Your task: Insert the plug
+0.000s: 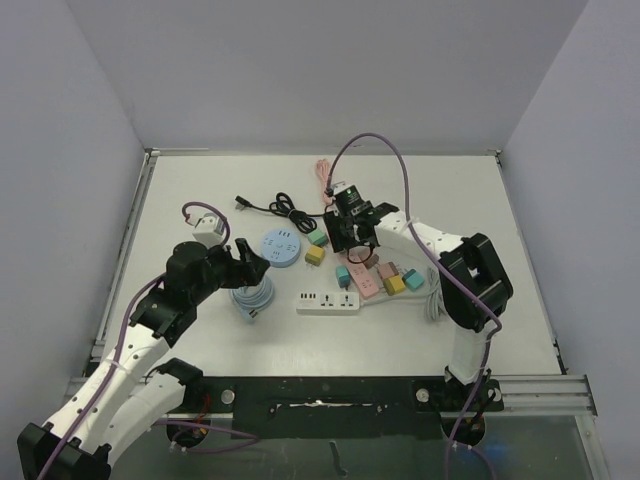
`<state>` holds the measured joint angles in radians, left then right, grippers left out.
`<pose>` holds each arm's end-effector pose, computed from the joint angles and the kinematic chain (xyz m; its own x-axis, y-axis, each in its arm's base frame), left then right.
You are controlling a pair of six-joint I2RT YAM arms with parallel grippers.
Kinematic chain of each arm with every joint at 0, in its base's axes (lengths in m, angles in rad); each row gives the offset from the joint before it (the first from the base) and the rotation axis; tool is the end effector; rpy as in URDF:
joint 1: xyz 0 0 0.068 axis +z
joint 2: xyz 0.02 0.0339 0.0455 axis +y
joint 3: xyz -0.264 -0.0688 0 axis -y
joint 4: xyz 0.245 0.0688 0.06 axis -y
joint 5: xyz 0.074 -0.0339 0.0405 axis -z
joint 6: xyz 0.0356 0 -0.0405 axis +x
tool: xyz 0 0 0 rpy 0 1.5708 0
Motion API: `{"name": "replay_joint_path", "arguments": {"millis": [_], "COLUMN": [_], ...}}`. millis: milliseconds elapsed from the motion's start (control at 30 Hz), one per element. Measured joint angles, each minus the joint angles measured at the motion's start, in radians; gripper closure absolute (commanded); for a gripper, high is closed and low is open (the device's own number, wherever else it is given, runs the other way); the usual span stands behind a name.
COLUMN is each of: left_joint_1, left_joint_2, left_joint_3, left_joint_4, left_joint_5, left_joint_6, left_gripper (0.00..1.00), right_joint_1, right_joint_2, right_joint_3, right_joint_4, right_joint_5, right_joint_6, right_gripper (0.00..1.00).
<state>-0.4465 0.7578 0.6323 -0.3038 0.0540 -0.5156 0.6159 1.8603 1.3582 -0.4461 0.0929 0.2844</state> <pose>0.1601 -0.0788 0.2782 -0.5610 -0.2773 -0.7800 0.2285 0.8537 -0.4679 0.3307 0.2300 0.2123 -0.7855 -0.2136 -0.5809 -0.3237 0.9418 0.0913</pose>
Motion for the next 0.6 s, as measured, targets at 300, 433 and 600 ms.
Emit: {"name": "replay_joint_path", "arguments": {"millis": [300, 433, 600], "left_joint_1": [0.003, 0.003, 0.003], "left_joint_2": [0.001, 0.003, 0.003], "left_joint_3": [0.000, 0.000, 0.000], "left_joint_4": [0.000, 0.000, 0.000], "left_joint_5": [0.003, 0.003, 0.003], "left_joint_6": [0.000, 0.000, 0.000], "left_gripper": [0.24, 0.24, 0.24], "right_joint_1": [-0.002, -0.008, -0.020], "right_joint_2": [0.051, 0.057, 0.088], "right_joint_3": [0.028, 0.028, 0.053], "right_joint_4": [-0.037, -0.035, -0.064], "right_joint_5": [-0.007, -0.019, -0.045], "right_joint_6": [-0.018, -0.019, -0.018], "right_gripper": [0.91, 1.00, 1.00]}}
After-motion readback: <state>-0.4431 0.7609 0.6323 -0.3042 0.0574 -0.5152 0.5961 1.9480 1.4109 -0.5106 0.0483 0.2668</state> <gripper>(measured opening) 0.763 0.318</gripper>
